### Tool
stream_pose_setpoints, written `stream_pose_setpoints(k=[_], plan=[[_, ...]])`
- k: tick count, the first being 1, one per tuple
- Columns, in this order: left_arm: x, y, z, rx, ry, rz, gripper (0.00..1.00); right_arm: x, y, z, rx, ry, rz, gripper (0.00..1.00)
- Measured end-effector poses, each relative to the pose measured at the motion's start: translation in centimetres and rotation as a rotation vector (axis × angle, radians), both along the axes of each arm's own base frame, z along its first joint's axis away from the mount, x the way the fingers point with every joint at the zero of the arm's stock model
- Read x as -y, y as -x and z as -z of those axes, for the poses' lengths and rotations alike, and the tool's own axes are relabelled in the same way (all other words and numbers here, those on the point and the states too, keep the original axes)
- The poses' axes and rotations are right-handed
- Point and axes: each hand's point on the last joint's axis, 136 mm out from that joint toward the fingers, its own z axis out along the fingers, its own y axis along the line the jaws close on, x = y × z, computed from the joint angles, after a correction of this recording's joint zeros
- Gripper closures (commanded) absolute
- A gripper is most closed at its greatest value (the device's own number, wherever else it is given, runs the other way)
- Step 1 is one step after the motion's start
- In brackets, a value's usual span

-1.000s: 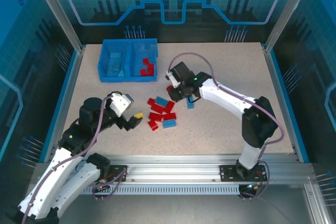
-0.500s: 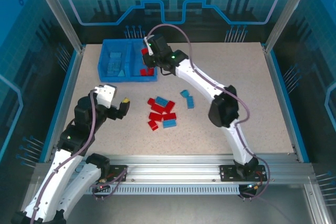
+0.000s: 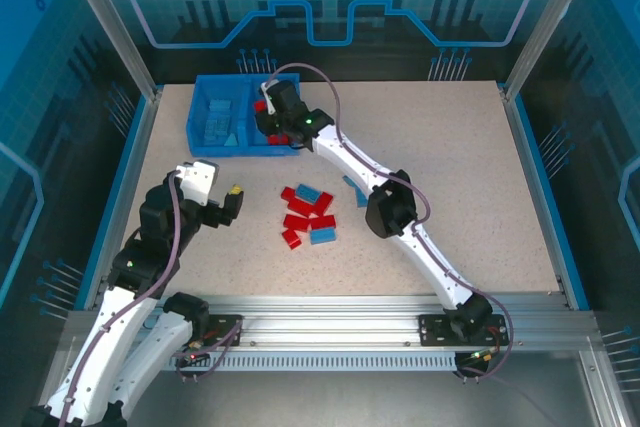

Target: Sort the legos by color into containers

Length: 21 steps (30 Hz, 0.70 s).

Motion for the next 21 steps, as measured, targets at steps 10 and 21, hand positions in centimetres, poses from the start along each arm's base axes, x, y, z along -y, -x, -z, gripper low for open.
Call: stream_pose_setpoints(k=[10, 21], plan=[[-0.8, -0.1, 0.0, -0.001, 0.036, -0.062, 0.01, -0.4, 0.8, -2.8, 0.001, -0.05, -0.03, 0.59], [-1.3, -1.4, 1.7, -0.079, 0.082, -0.125, 0.01, 9.2, 13.7, -18.4, 0.051, -0.047, -0.133, 0.44]])
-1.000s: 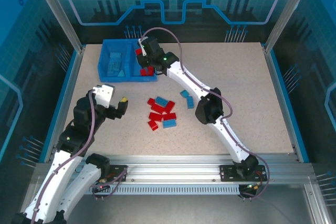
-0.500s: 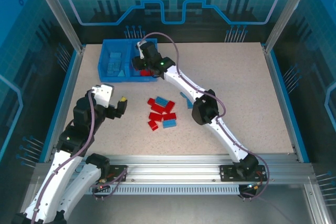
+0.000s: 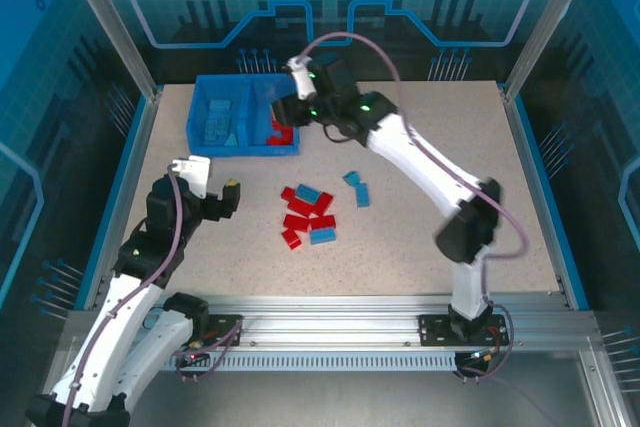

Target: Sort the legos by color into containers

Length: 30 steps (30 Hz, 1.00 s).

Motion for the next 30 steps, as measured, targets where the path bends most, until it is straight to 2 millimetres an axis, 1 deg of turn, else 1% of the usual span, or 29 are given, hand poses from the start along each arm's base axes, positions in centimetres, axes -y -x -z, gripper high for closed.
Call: stream_pose_setpoints(k=[2, 3, 4, 5, 6, 7, 9, 10, 12, 14, 16, 18, 20, 23, 26, 28, 30], plan=[[0.6, -0.4, 0.1, -0.033, 0.054, 0.005, 0.01, 3.2, 3.4, -1.6, 0.035, -0.01, -0.001, 0.42], [0.9, -0.5, -0.1, -0.049, 0.087, 0.003, 0.01, 4.5, 4.8, -1.8, 0.045, -0.012, 0.006, 0.41], [1.4, -0.8, -0.6, -0.065, 0.138, 0.0, 0.01, 6.2, 6.2, -1.6, 0.048, -0.008, 0.018, 0.4], [2.0, -1.3, -1.3, -0.071, 0.195, -0.001, 0.02, 7.7, 7.3, -1.0, 0.044, 0.0, 0.037, 0.37], [2.4, -1.6, -1.7, -0.076, 0.241, -0.007, 0.03, 9.0, 8.1, -0.2, 0.035, 0.009, 0.059, 0.35], [3.2, -1.9, -2.1, -0.086, 0.297, -0.011, 0.04, 10.6, 8.8, 1.1, 0.019, 0.027, 0.089, 0.32], [5.7, -2.3, -2.0, -0.13, 0.38, 0.003, 0.06, 13.7, 9.7, 4.2, -0.033, 0.068, 0.171, 0.28], [7.4, -2.3, -1.5, -0.168, 0.414, 0.02, 0.06, 15.7, 10.1, 6.2, -0.074, 0.097, 0.226, 0.26], [11.3, -2.4, 0.1, -0.263, 0.448, 0.047, 0.06, 19.2, 10.9, 9.2, -0.15, 0.133, 0.331, 0.22], [15.4, -2.7, 2.1, -0.355, 0.443, 0.06, 0.08, 22.6, 12.0, 11.5, -0.213, 0.148, 0.435, 0.18], [19.0, -3.1, 4.2, -0.429, 0.415, 0.053, 0.1, 25.2, 13.1, 12.7, -0.252, 0.136, 0.515, 0.15], [22.3, -3.7, 6.3, -0.481, 0.384, 0.035, 0.11, 26.7, 14.0, 13.3, -0.273, 0.11, 0.571, 0.14], [25.3, -4.5, 8.4, -0.52, 0.36, 0.011, 0.13, 27.8, 15.0, 13.8, -0.293, 0.082, 0.609, 0.09], [28.5, -5.4, 11.3, -0.563, 0.332, -0.022, 0.15, 28.5, 16.2, 14.8, -0.33, 0.062, 0.638, 0.01], [30.7, -6.5, 13.9, -0.591, 0.298, -0.054, 0.18, 28.8, 17.4, 15.5, -0.354, 0.041, 0.645, 0.0], [31.8, -7.2, 15.4, -0.601, 0.28, -0.076, 0.2, 28.8, 18.0, 15.7, -0.365, 0.026, 0.638, 0.0], [32.4, -7.9, 16.8, -0.608, 0.254, -0.094, 0.21, 28.7, 18.5, 15.7, -0.372, 0.013, 0.629, 0.0]])
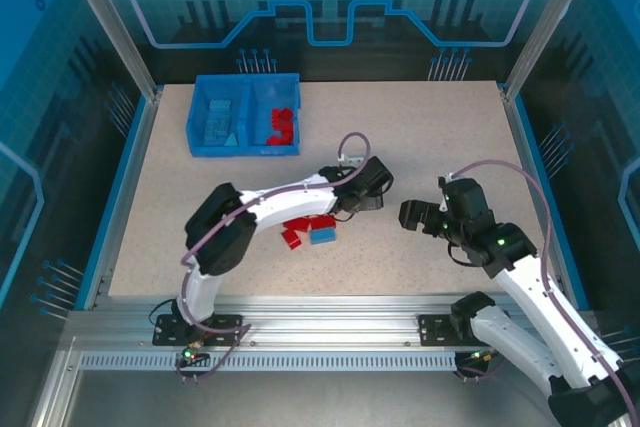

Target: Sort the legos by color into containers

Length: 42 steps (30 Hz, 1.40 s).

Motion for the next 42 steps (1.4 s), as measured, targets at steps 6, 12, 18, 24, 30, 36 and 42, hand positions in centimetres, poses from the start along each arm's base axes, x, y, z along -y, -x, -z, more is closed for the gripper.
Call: stream_pose_setpoints(k=[6, 12, 18, 24, 30, 36, 42], plan=[[1.3, -1.9, 3.3, -0.017, -0.079, -0.015, 0.31, -0.3, 0.7, -0.4, 0.006, -0.029, -0.021, 0.0], [1.3, -2.4, 5.7, -0.044, -0.13, -0.026, 0.5, -1.9, 1.5, -0.8, -0.003, -0.087, -0.114, 0.01], [1.4, -3.0, 5.4, -0.036, -0.127, -0.03, 0.74, -2.8, 2.0, -1.0, -0.01, -0.121, -0.168, 0.01], [1.2, -2.7, 5.0, -0.028, -0.118, -0.013, 0.79, -3.9, 2.2, -1.8, 0.011, -0.17, -0.218, 0.02], [-0.3, -3.0, -1.2, 0.05, -0.074, 0.018, 0.79, -4.9, 2.1, -2.9, 0.039, -0.22, -0.256, 0.02], [-7.5, -6.8, -12.7, 0.255, 0.015, -0.076, 0.79, -5.1, 1.7, -4.1, 0.081, -0.241, -0.256, 0.02], [-20.6, -11.2, -17.2, 0.356, -0.042, -0.271, 0.78, -5.2, 1.7, -4.2, 0.08, -0.252, -0.248, 0.02]])
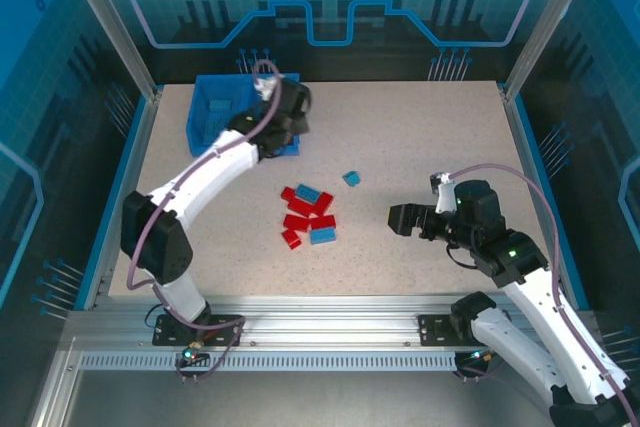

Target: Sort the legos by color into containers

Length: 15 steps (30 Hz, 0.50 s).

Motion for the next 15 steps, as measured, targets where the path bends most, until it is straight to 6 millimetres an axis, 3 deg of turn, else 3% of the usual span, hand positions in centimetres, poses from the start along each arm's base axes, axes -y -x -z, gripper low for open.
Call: stream_pose_setpoints(k=[4, 8, 12, 15], plan=[[-7.6, -2.2, 1.3, -0.037, -0.022, -0.127, 0.77, 0.0, 0.0, 0.0, -0.003, -0.005, 0.005, 0.02], [-13.8, -4.4, 4.6, -0.122, 0.009, -0.228, 0.76, -0.1, 0.0, 0.0, -0.003, -0.006, 0.002, 0.02], [-17.4, -8.1, 7.8, -0.186, 0.091, -0.257, 0.72, -0.2, 0.1, 0.0, -0.004, -0.006, -0.002, 0.02], [-18.8, -10.7, 10.0, -0.218, 0.151, -0.243, 0.62, -0.2, 0.1, 0.0, -0.005, -0.003, -0.001, 0.02]])
